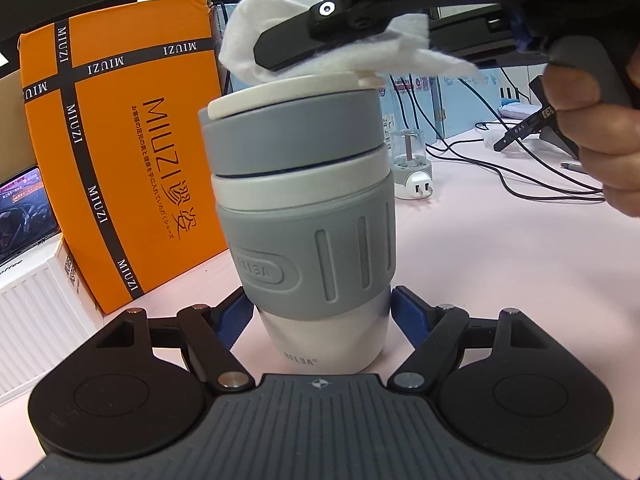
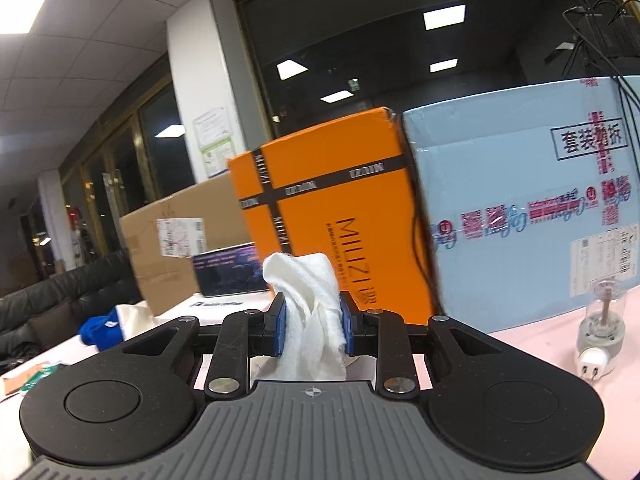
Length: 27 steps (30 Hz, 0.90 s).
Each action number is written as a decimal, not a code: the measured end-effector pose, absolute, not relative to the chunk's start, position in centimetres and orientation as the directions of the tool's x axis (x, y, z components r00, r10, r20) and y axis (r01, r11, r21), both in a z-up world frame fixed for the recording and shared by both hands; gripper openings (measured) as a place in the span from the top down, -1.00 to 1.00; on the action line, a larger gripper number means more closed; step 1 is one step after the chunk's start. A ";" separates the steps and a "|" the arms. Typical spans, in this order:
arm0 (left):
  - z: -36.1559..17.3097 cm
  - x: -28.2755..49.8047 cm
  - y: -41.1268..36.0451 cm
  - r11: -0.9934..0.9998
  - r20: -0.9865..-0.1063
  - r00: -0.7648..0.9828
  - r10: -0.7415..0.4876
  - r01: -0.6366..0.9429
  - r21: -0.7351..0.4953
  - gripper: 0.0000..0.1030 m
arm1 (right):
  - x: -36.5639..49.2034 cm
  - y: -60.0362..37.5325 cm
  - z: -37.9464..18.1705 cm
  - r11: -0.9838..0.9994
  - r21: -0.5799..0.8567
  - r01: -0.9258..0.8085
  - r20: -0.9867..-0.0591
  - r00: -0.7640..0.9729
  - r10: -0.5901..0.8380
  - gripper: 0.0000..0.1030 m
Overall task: Clean container
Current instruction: 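Grasp the grey mug with the left tool while the right tool wipes its lid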
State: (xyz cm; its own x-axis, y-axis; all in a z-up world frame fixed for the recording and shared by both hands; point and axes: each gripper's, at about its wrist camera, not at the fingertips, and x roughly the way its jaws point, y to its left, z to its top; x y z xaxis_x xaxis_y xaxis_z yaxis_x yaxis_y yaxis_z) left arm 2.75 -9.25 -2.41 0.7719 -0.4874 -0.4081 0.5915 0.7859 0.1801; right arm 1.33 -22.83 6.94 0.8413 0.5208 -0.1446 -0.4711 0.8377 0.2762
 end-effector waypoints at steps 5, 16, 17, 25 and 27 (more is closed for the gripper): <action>-1.5 2.3 -7.6 0.797 -0.389 0.782 -0.488 0.580 0.166 -0.58 | 1.0 -22.3 6.8 0.826 0.263 -0.498 -0.131 0.830 0.542 0.53; -0.1 0.6 -7.9 0.800 -0.270 0.841 -0.468 0.533 0.274 -0.62 | 0.9 -21.6 6.7 0.823 0.252 -0.509 -0.123 0.827 0.549 0.54; -0.2 0.6 -7.9 0.799 -0.270 0.843 -0.466 0.532 0.281 -0.61 | 0.9 -21.5 6.7 0.831 0.245 -0.499 -0.124 0.834 0.538 0.54; -0.4 0.4 -7.1 0.798 -0.268 0.840 -0.472 0.536 0.275 -0.60 | 1.0 -22.6 6.5 0.867 0.264 -0.423 -0.120 0.877 0.464 0.54; -0.5 0.4 -7.0 0.798 -0.267 0.839 -0.473 0.537 0.273 -0.60 | 0.7 -22.3 6.3 0.861 0.251 -0.442 -0.111 0.871 0.479 0.54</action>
State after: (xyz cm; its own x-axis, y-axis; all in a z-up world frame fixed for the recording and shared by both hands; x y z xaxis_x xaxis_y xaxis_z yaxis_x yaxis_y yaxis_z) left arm 0.45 -7.00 -0.47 0.8394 -0.4735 -0.2668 0.5370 0.7981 0.2733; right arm 0.69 -22.30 6.32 0.8707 0.4792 -0.1110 -0.4419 0.8612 0.2512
